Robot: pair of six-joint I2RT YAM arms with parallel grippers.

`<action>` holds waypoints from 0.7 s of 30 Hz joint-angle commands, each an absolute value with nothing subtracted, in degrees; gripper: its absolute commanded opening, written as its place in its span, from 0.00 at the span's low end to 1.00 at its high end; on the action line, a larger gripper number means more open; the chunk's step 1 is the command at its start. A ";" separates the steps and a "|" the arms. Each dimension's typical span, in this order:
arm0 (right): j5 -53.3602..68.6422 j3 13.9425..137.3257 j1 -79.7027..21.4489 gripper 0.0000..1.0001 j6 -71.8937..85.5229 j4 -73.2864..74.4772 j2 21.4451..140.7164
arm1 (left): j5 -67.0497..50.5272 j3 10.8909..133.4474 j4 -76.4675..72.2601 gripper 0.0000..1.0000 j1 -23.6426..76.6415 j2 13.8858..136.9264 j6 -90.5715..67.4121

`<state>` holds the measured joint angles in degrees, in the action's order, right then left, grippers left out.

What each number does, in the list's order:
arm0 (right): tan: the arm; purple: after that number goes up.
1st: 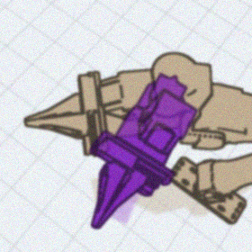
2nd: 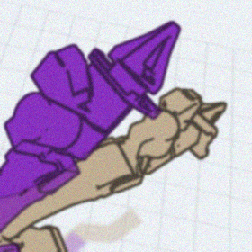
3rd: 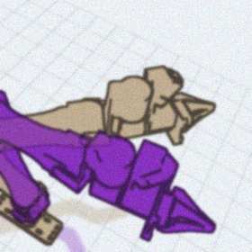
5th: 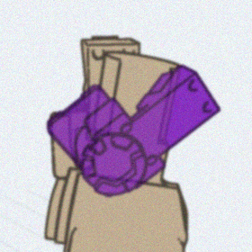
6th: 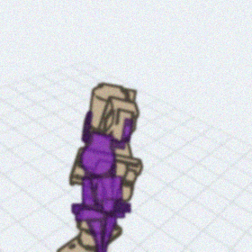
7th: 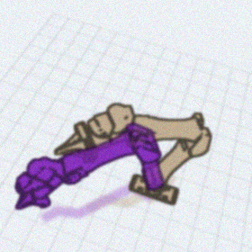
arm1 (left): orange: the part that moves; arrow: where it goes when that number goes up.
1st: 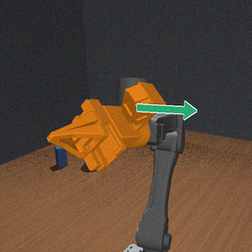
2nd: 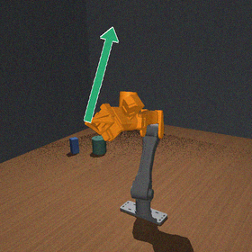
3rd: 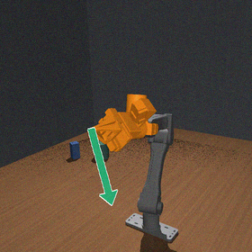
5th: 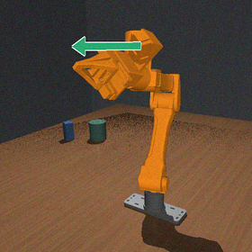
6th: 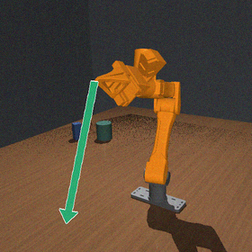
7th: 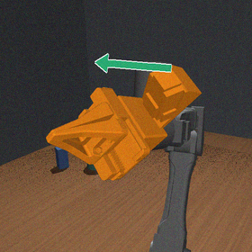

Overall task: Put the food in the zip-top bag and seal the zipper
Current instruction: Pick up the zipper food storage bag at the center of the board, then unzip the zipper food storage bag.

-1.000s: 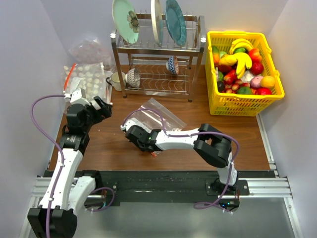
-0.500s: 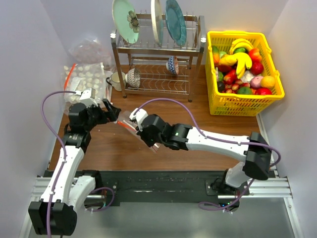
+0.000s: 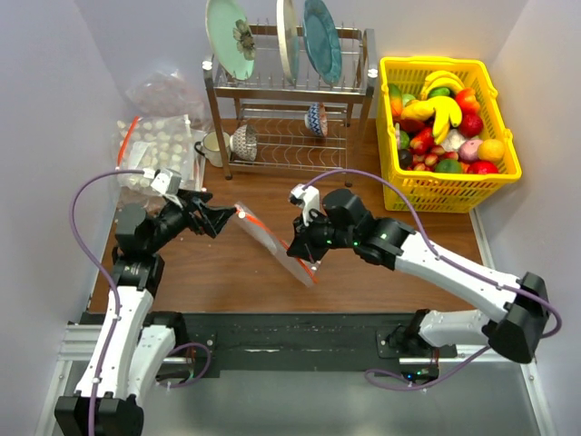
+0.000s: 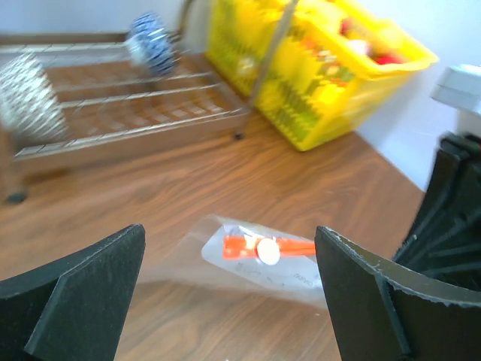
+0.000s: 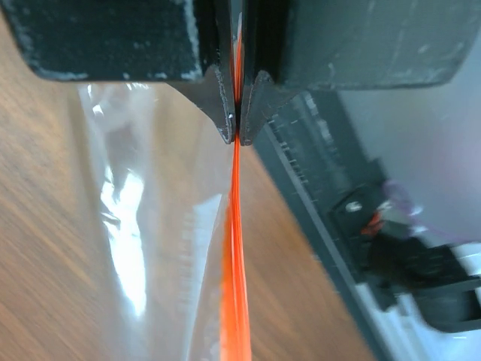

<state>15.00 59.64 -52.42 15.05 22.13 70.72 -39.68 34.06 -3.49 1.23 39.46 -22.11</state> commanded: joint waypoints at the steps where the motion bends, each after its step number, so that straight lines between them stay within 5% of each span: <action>1: 21.53 61.08 -50.46 0.01 16.78 25.83 66.10 | -50.18 32.96 -16.51 1.00 1.23 36.92 -25.22; 21: 29.61 67.32 -46.14 0.01 22.67 33.31 54.06 | -65.66 32.26 -47.17 0.97 6.84 43.15 -30.15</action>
<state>26.15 64.34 -46.44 20.64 31.62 56.27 -62.46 32.36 -35.99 3.68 41.89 -29.47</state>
